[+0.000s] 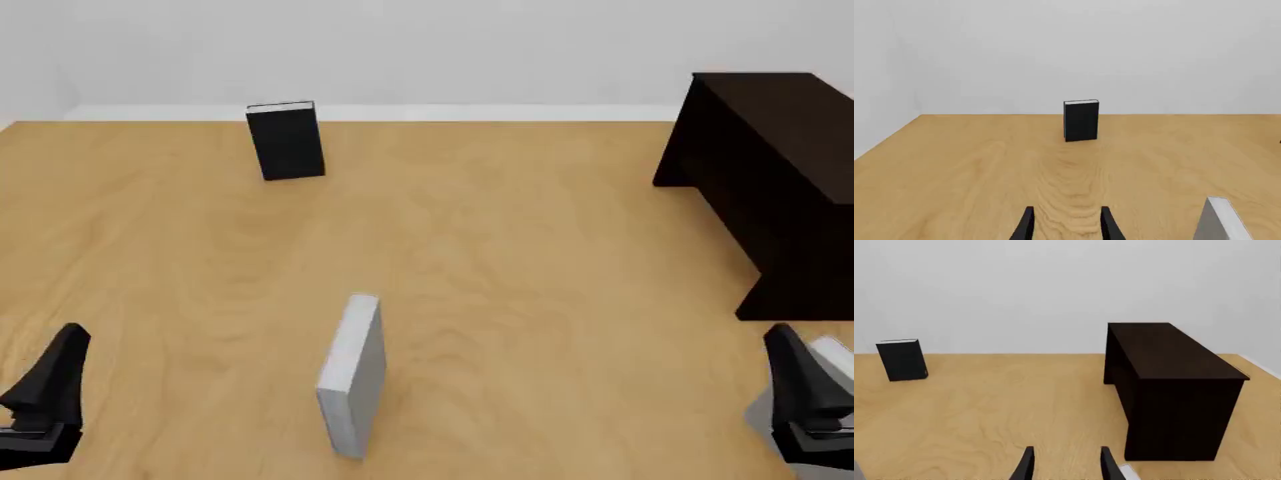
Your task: Pick up the book on the right and place it on the cabinet shelf.
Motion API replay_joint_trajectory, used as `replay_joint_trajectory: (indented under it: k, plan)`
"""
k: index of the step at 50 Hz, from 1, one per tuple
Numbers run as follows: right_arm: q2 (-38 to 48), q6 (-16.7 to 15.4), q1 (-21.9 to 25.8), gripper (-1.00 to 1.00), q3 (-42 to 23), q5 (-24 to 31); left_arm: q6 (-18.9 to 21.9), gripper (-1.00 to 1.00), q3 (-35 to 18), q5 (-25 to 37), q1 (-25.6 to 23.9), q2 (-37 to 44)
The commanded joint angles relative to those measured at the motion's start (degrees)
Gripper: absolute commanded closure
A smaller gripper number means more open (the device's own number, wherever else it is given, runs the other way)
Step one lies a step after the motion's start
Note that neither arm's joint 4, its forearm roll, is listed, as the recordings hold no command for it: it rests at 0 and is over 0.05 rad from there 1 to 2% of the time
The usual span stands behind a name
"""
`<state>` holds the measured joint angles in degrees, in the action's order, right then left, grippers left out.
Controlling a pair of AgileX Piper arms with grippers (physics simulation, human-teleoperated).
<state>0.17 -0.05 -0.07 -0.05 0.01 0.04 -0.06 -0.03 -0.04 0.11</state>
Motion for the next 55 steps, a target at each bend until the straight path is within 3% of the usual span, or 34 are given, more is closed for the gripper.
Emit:
replay_joint_trajectory:
  k: [1,10,13,16,18,19,23,25,28,30,33,34,36,40,41,46,49,55]
  plan:
    - [0.92,0.26,-0.75,-1.00,-0.17,0.25,0.11,-1.00,-0.21,-0.09,0.00,0.49]
    - [0.29,-0.93,-1.36,-1.00,-2.98,3.15,0.20,-1.00,-0.50,0.42,-0.76,0.45]
    - [0.14,0.99,-1.93,-1.00,-5.02,4.86,0.49,-1.00,-0.62,0.65,-0.98,0.23]
    - [0.20,-0.63,-2.24,-1.00,-7.59,7.19,0.48,-1.00,-0.86,0.73,-0.68,0.32]
    - [0.28,3.97,-4.00,-1.00,-9.94,8.44,0.38,-1.00,-0.90,0.90,-0.60,0.18]
    - [0.37,3.70,-3.85,-1.00,-10.80,9.05,0.45,-1.00,-0.86,0.94,-0.67,0.16]
    - [0.32,-1.71,-2.76,-1.00,-15.32,13.06,0.47,-1.00,-0.89,0.89,-0.45,0.21]
    - [0.83,-1.02,-3.04,-1.00,-18.10,14.74,0.62,-1.00,-0.97,0.84,-0.55,0.28]
    - [1.99,-4.72,-2.32,-1.00,-21.82,16.74,0.52,-1.00,-1.09,1.09,-0.65,0.26]
    - [3.19,-4.05,-2.34,-1.00,-24.38,17.89,0.58,-1.00,-1.16,1.13,-0.61,0.24]
    - [4.60,-6.75,-1.34,-1.00,-28.17,19.75,0.58,-1.00,-1.12,1.09,-0.54,0.29]
    - [5.41,-5.55,-1.26,-1.00,-30.06,20.71,0.59,-1.00,-1.11,1.10,-0.52,0.33]
    - [7.07,-7.93,0.39,-1.00,-32.50,22.48,0.62,-1.00,-1.11,1.09,-0.49,0.40]
    - [8.60,-8.04,0.33,-1.00,-39.03,25.48,0.52,-1.00,-1.27,1.44,-0.29,0.13]
    - [10.25,-9.79,-0.57,-1.00,-40.45,26.35,0.46,-1.00,-1.32,1.48,-0.24,0.13]
    - [12.26,-11.43,-0.25,-1.00,-44.52,29.12,0.36,-1.00,-1.45,1.62,-0.40,0.16]
    - [13.42,-14.31,0.31,-1.00,-45.35,31.04,0.26,-1.00,-1.46,1.38,-0.60,0.69]
    - [16.88,-15.74,0.19,-1.00,-49.70,35.92,0.26,-1.00,-1.35,1.76,-0.60,0.27]
